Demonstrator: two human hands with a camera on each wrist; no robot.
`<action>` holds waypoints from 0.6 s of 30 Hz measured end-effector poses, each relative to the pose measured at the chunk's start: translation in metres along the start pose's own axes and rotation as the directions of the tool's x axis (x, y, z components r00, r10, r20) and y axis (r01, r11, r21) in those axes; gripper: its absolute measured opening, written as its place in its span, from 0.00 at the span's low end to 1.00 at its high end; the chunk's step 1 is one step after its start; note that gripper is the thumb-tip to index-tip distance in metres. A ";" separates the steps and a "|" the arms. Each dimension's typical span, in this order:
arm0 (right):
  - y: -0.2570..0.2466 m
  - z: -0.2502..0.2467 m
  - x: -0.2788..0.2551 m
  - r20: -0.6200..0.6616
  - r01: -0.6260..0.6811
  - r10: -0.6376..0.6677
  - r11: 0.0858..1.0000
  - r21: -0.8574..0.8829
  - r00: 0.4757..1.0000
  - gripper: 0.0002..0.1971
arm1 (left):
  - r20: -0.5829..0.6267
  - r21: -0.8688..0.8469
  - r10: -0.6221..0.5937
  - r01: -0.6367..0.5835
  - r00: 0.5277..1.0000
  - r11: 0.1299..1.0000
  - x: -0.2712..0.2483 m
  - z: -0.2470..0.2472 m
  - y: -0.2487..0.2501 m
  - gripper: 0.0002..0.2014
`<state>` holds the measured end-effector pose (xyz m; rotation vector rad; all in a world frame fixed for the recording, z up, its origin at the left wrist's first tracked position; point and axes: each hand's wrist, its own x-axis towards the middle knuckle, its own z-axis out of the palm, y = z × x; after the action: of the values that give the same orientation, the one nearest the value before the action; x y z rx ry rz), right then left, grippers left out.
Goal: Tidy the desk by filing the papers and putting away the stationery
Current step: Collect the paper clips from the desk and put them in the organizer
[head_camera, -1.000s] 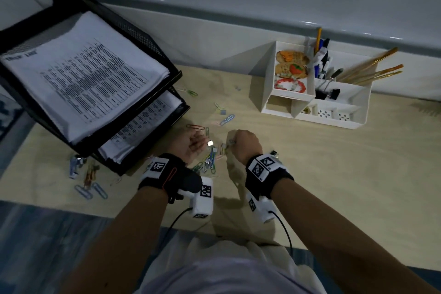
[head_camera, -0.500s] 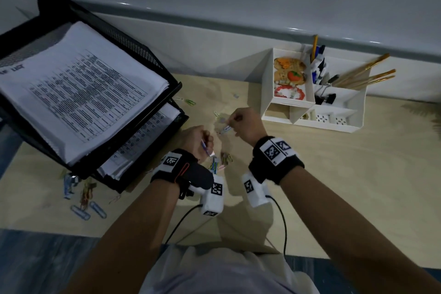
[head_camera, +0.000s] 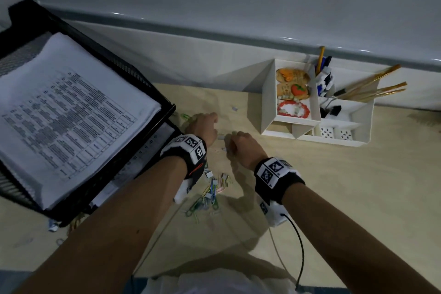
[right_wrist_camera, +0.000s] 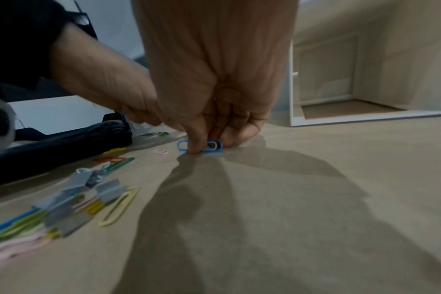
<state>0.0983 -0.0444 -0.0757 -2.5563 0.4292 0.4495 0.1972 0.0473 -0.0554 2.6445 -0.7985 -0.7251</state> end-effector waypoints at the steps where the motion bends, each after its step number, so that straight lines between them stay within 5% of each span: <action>1: 0.002 0.001 0.000 0.007 0.012 -0.012 0.999 0.033 1.000 0.02 | -0.005 0.050 0.013 -0.013 1.000 0.999 -0.002 0.002 -0.002 0.12; 6: 0.011 -0.003 0.004 -0.017 -0.125 0.140 0.923 0.363 0.990 0.06 | -0.011 0.191 0.034 -0.031 0.999 0.981 -0.005 0.011 -0.005 0.13; 9: 0.010 -0.006 0.002 0.066 -0.151 0.179 0.515 0.844 0.982 0.12 | 0.051 0.274 0.001 -0.015 0.999 0.962 -0.001 0.011 0.000 0.15; 11: 0.007 -0.009 0.000 0.144 -0.194 0.229 0.214 0.958 0.963 0.14 | 0.078 0.300 0.006 -0.029 0.997 0.953 0.001 0.010 0.000 0.15; 13: 0.005 -0.009 -0.002 0.211 -0.235 0.251 0.070 0.969 0.945 0.15 | 0.087 0.268 0.047 -0.069 0.995 0.961 0.001 0.010 -0.001 0.12; 15: 0.002 -0.006 -0.003 0.155 -0.231 0.294 0.244 0.942 0.943 0.17 | 0.047 0.058 0.073 -0.075 0.996 0.995 -0.001 0.012 -0.008 0.07; 18: -0.007 0.000 0.000 -0.048 -0.155 0.241 0.753 0.640 0.969 0.18 | 0.005 -0.511 -0.030 0.028 1.000 0.859 -0.008 0.013 -0.030 0.11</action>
<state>0.1013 -0.0389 -0.0724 -1.8846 0.7626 0.1638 0.1975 0.0746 -0.0748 2.1755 -0.4758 -0.8084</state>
